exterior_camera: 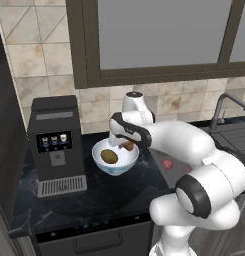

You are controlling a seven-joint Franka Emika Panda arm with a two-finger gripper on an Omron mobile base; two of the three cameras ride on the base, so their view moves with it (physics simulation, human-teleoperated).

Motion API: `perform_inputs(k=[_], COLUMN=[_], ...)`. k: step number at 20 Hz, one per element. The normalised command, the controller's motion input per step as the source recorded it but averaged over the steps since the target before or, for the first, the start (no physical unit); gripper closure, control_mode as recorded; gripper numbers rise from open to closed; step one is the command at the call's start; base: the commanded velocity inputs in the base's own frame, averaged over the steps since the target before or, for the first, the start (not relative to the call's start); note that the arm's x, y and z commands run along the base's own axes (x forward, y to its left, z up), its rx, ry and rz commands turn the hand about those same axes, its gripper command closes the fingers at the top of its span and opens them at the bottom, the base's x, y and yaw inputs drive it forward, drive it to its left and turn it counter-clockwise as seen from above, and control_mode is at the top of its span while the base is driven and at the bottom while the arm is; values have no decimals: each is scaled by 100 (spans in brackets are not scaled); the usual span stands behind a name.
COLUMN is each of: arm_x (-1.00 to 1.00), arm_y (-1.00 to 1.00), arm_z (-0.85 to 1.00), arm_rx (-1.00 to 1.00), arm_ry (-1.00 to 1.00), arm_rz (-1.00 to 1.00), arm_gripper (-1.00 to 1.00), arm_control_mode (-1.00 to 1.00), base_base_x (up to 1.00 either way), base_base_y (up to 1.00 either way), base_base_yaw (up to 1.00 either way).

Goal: Pick the potatos from the cabinet and place them in one bowl. Pick the onion from the sink and place it in the other bowl.

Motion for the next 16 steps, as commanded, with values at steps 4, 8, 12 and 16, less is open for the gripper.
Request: perform_inputs(k=[4,8,12,16], arm_x=[16,14,2,0], arm_y=[3,5,4,7], arm_z=[-31,-23,-17,-10], arm_rx=[0,0,0,0], arm_ry=[0,0,0,1], arm_rz=[0,0,0,0], arm_gripper=[100,100,100,100], arm_control_mode=[-100,-100,-100,-100], base_base_x=[0,0,0,0], base_base_y=[0,0,0,0], base_base_yaw=[0,0,0,0])
